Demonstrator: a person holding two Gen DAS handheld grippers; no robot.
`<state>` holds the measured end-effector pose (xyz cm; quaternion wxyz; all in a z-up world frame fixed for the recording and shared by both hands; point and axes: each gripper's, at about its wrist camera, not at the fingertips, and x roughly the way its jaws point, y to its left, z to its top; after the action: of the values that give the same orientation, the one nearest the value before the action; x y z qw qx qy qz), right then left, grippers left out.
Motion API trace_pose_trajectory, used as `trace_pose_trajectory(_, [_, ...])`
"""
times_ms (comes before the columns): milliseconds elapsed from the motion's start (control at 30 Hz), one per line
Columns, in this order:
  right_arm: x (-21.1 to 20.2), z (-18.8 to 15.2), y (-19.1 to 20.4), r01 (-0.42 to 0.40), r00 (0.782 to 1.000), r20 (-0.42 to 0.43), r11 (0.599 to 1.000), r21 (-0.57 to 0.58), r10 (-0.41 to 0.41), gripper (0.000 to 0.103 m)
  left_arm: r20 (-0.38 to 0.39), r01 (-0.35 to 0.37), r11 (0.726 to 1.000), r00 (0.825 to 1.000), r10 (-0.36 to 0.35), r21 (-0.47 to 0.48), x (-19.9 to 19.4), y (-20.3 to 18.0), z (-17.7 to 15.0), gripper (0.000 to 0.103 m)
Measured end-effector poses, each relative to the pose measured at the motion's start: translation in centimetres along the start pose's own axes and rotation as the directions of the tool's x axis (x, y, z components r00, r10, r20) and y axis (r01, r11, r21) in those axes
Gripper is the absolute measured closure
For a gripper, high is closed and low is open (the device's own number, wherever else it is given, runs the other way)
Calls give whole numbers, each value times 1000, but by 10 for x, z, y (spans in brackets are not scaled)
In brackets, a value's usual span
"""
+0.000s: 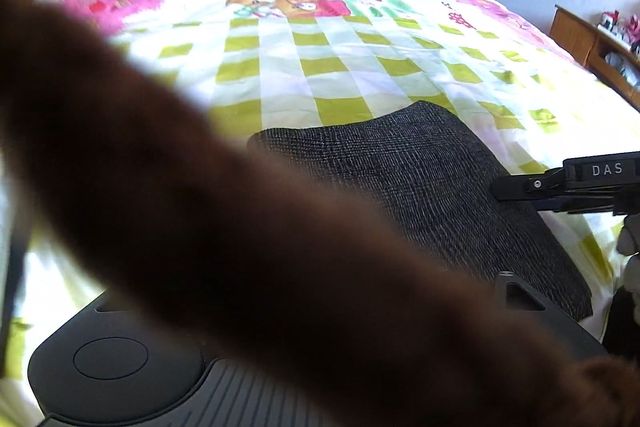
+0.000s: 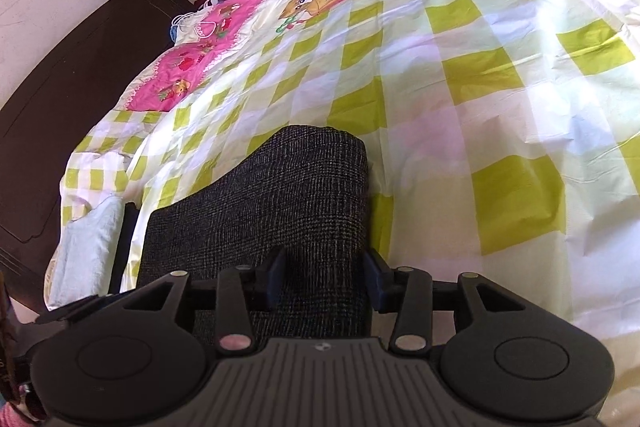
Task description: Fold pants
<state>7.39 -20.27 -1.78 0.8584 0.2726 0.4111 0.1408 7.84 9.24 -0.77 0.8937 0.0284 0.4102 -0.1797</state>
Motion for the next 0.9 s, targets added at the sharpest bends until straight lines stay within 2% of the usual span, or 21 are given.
trace_pose_trajectory(33, [6, 3, -2, -13, 1000, -6, 1000, 17, 13, 41, -8, 12, 1000, 1000, -12, -14, 4, 3, 1, 19])
trace_pose_trajectory(133, [22, 10, -9, -63, 997, -32, 997, 54, 65, 34, -16, 44, 999, 999, -45, -32, 7, 11, -1, 16])
trace_pose_trajectory(233, [29, 8, -17, -109, 993, -33, 991, 78, 112, 33, -32, 80, 994, 996, -83, -81, 12, 16, -4, 16])
trace_pose_trajectory(333, [32, 7, -15, -125, 991, -47, 991, 46, 127, 34, -30, 88, 992, 995, -91, -94, 18, 12, -3, 15])
trace_pose_trajectory(400, [31, 7, -16, -131, 990, -46, 990, 56, 133, 43, -24, 76, 993, 997, -78, -85, 19, 5, 0, 16])
trace_pose_trajectory(467, [27, 9, -21, -147, 988, -39, 986, 86, 150, 57, -17, 58, 996, 998, -59, -67, 18, -3, 3, 18])
trace_pose_trajectory(533, [21, 13, -27, -156, 987, -27, 980, 121, 160, 62, -3, 48, 998, 999, -48, -39, 14, -12, 8, 22])
trace_pose_trajectory(600, [12, 17, -27, -137, 990, 3, 984, 113, 138, 64, 12, 71, 997, 997, -71, -25, 12, -20, 13, 27])
trace_pose_trajectory(700, [-4, 31, -34, -111, 993, 60, 988, 111, 104, 65, 35, 123, 992, 992, -122, -10, 21, -34, 30, 28])
trace_pose_trajectory(767, [-12, 46, -44, -63, 994, 93, 993, 103, 53, 65, 58, 142, 989, 988, -144, 31, 36, -48, 45, 32])
trace_pose_trajectory(867, [-16, 65, -57, 16, 996, 90, 996, 91, -24, 63, 85, 127, 988, 987, -135, 93, 62, -66, 67, 33])
trace_pose_trajectory(900, [-16, 69, -61, 34, 995, 90, 994, 102, -43, 62, 86, 112, 987, 989, -122, 112, 70, -70, 71, 29])
